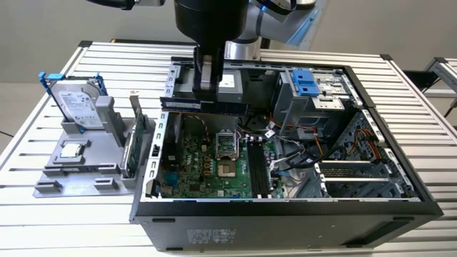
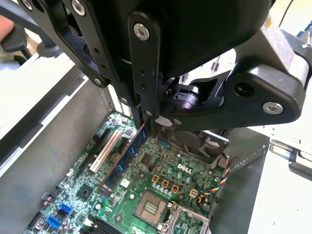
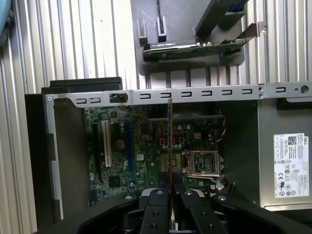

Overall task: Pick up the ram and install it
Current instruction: 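Pick up the ram and move it above insertion slot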

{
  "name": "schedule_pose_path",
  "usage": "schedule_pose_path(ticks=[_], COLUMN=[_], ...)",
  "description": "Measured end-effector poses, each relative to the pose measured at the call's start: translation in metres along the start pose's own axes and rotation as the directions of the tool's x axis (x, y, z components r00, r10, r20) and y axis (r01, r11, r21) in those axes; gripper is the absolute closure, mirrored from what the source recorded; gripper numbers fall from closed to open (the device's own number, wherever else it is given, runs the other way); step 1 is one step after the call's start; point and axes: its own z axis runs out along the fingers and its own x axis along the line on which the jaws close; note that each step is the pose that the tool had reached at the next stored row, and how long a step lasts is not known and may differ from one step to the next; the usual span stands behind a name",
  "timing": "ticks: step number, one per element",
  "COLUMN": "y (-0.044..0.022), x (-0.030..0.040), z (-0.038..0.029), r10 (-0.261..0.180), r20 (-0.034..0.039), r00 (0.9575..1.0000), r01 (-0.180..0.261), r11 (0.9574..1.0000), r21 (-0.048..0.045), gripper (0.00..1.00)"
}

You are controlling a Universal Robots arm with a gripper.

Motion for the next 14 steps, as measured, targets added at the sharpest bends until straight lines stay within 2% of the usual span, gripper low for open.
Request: schedule_pose_path(ticks=[14], y=[-0.0202], x=[-0.0017], z=[-0.0002], r10=[0.0], r20=[0.0], r00=[1.0], r01=[0.0], r11=[1.0], r21=[0.0], gripper=[1.0])
